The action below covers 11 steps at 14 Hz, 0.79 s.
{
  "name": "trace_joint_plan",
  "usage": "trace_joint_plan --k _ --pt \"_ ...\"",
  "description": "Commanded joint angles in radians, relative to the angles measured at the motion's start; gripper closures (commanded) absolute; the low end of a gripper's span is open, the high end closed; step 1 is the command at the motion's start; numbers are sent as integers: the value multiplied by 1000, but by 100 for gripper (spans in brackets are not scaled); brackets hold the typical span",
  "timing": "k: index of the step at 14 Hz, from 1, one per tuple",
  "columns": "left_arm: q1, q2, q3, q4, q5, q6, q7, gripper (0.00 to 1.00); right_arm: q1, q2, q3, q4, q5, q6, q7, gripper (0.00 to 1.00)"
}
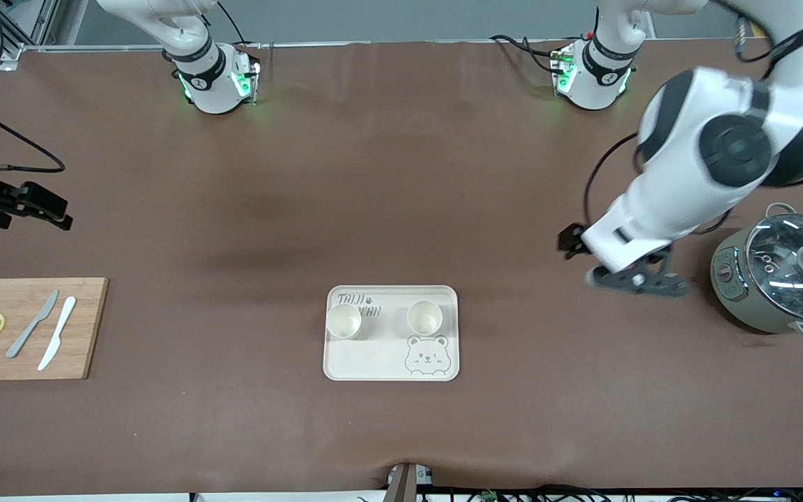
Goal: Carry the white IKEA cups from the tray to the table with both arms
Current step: 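Reach the left gripper and the right gripper toward the two white cups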
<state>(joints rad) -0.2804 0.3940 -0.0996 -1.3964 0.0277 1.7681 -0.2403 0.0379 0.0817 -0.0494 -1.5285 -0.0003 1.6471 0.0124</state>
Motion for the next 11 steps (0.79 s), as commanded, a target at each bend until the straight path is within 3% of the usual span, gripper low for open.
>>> trace_joint_plan --k 1,3,6,11 --pt "-51 139 -5 131 1 45 -112 0 25 1 2 -15 11 10 6 0" --pt "-92 211 -6 161 1 108 -151 0 25 35 2 -9 44 22 6 0" --pt "-163 353 6 284 1 168 -236 0 59 98 2 -9 88 28 3 0" --pt "-223 436 37 290 3 327 -254 0 129 197 2 5 115 135 17 0"
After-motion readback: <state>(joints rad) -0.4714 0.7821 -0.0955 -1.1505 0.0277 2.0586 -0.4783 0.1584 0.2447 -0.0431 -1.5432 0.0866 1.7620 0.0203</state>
